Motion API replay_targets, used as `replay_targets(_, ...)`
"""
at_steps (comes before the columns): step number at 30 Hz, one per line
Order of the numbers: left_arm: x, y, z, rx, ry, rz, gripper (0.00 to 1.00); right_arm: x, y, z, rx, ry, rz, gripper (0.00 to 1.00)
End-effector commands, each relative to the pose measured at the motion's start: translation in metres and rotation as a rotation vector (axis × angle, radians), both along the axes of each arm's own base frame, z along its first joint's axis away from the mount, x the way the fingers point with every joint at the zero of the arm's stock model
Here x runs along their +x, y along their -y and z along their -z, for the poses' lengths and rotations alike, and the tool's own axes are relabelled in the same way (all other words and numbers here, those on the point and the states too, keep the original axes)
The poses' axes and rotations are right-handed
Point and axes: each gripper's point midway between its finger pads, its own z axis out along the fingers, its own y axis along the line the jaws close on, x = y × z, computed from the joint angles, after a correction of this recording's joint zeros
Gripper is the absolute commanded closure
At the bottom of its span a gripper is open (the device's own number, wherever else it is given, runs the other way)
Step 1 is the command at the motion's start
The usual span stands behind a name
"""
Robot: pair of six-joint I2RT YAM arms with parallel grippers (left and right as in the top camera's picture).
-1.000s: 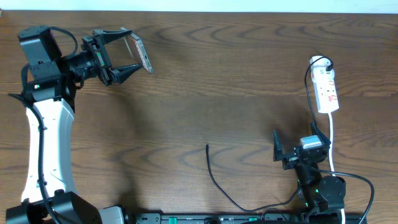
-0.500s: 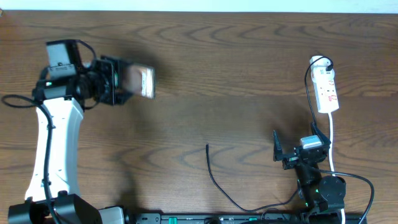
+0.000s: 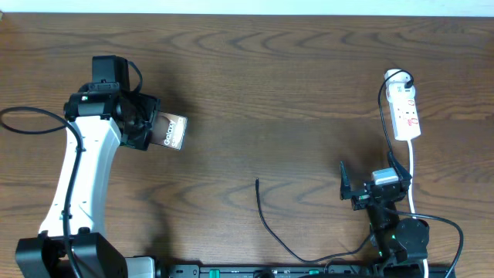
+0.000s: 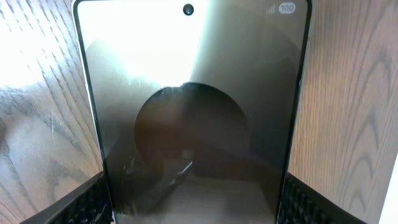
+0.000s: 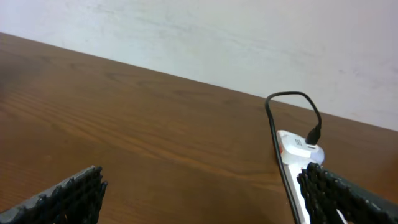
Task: Plug charger to phone and switch on socket
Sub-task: 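Lift the phone with the left gripper and turn it upright, then swing the right gripper left toward the phone held by the left gripper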
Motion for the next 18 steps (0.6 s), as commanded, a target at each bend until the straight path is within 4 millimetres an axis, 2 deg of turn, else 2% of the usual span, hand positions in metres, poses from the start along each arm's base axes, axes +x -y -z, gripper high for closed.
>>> replay_targets(1,-0.001,-0.006,0.0,0.039,-0.002,0.002,0.93,0.0,-0.001,-0.009,-0.026,0.042,-0.003,0.01)
replay_targets(3,-0.001,-0.006,0.0,0.039,-0.002,0.002,0.92,-0.001,-0.005,-0.021,-0.02,0.094,-0.027,0.01)
replay_targets(6,-0.001,-0.005,0.0,0.036,-0.002,0.003,0.93,-0.008,-0.021,-0.053,0.03,0.216,-0.128,0.01)
replay_targets(8,-0.001,-0.004,0.0,0.031,-0.002,0.005,0.93,-0.013,-0.03,-0.066,0.062,0.255,-0.186,0.01)
replay_targets(14,-0.001,0.0,0.0,0.009,0.0,0.012,0.92,-0.018,-0.041,-0.1,0.098,0.182,-0.26,0.01)
replay_targets(18,0.0,0.0,0.0,0.007,0.001,0.013,0.92,-0.006,-0.055,-0.143,0.101,0.067,-0.339,0.01)
